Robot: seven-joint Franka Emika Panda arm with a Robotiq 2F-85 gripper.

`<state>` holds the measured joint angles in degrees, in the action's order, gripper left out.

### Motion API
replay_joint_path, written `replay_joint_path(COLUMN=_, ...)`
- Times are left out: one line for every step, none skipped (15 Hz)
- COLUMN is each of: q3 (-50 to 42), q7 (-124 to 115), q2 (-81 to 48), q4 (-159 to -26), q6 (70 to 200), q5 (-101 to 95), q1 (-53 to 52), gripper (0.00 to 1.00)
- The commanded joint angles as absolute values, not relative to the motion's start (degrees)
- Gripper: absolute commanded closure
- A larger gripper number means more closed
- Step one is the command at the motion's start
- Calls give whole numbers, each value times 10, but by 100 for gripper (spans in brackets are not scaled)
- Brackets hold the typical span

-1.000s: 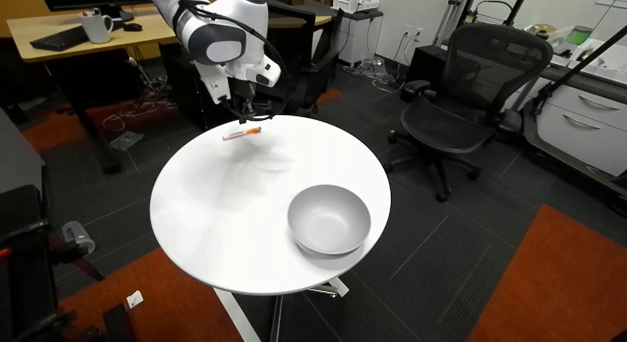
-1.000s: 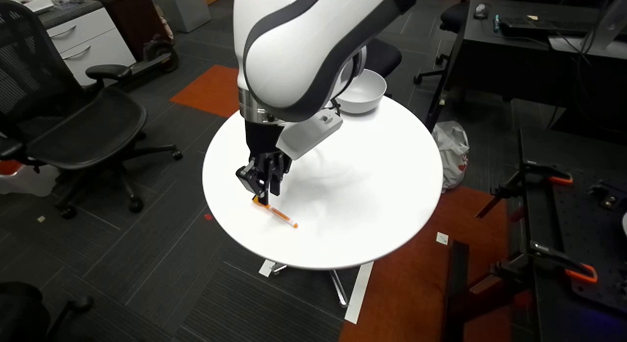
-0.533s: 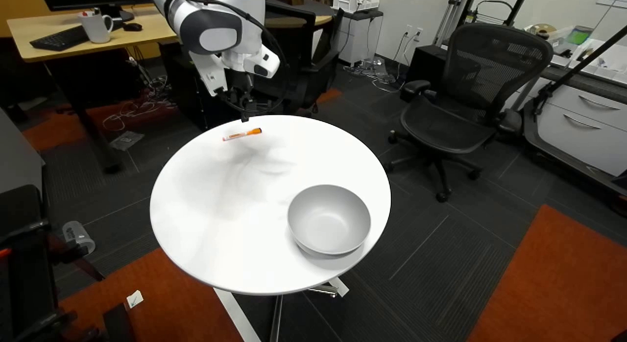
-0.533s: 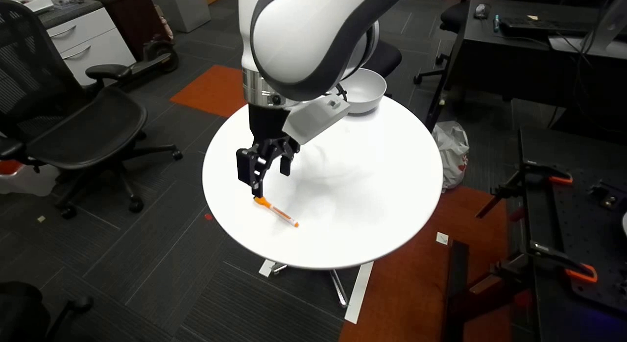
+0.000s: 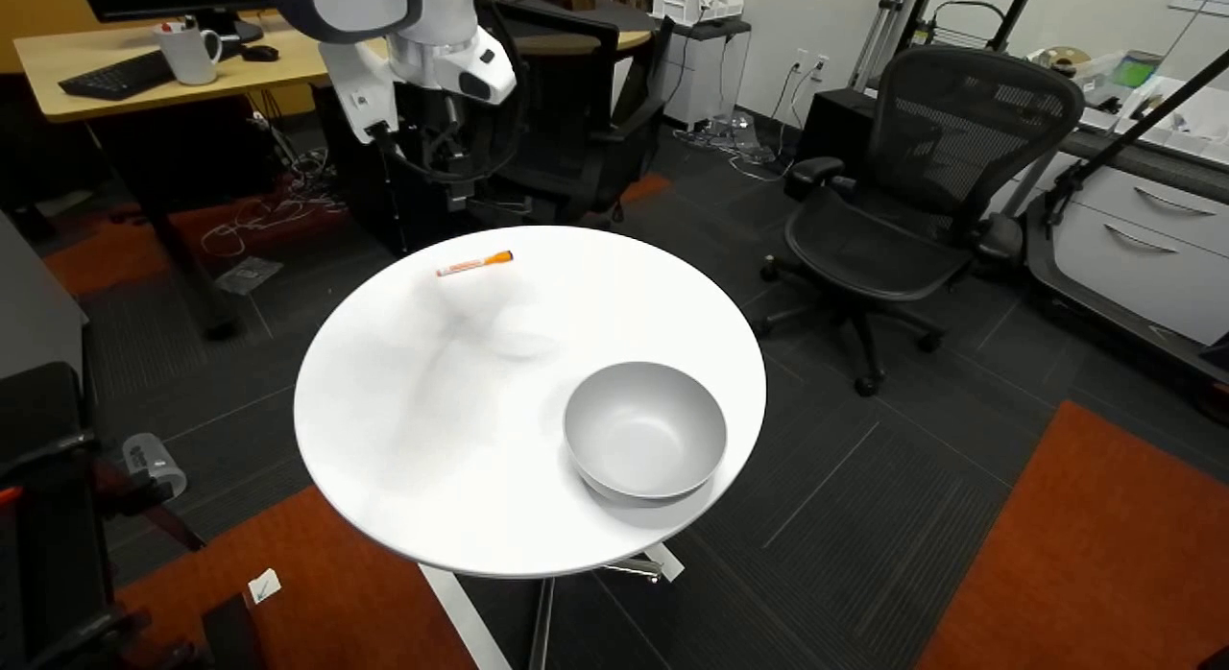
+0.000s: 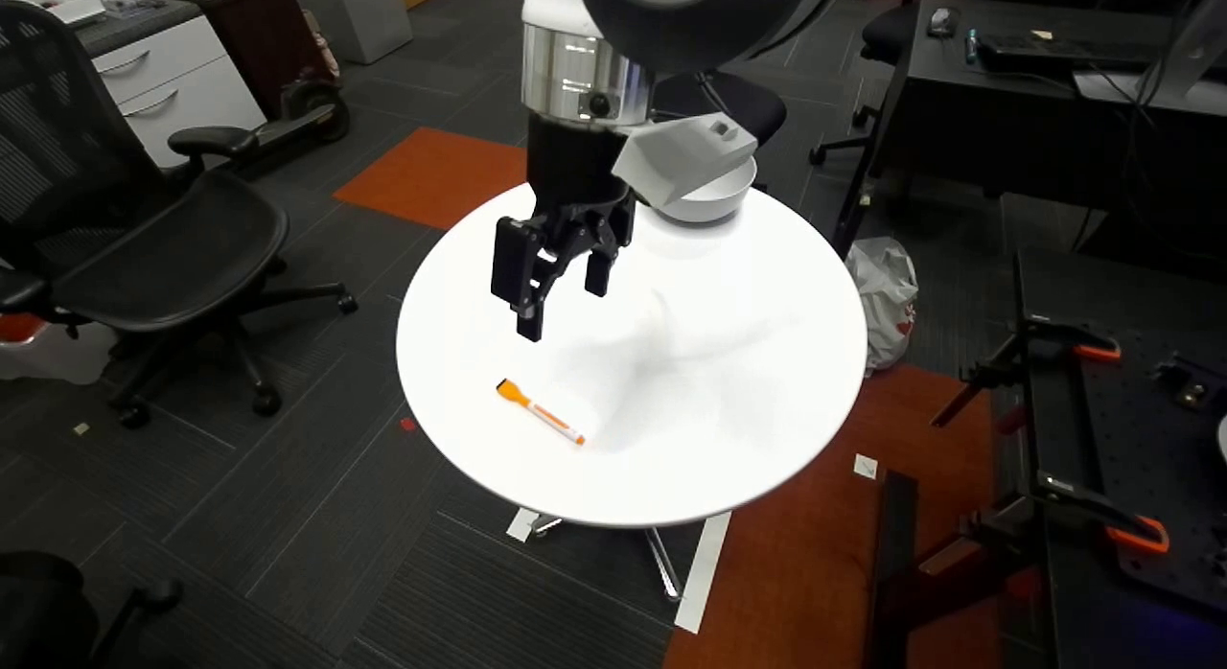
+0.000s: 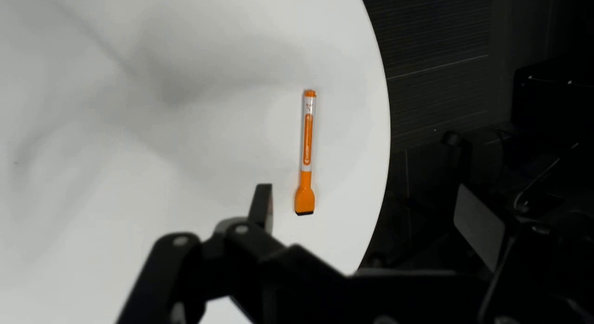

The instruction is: Put the marker in the bowl

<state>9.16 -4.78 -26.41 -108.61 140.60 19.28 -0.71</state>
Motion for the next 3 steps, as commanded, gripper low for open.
replay_joint_path(q3=85, q7=-45, q2=-252, q4=-1098, q6=1408, q5=206, q1=-11, gripper=0)
replay_joint_path(q3=85, q7=-44, q2=-245, q4=-1104, q6=1408, q5=209, q1=-11, gripper=0)
replay_joint_path(q3=85, q7=-44, q2=-246, q4=-1104, q6=1408, q5=209, q1=-11, gripper=0)
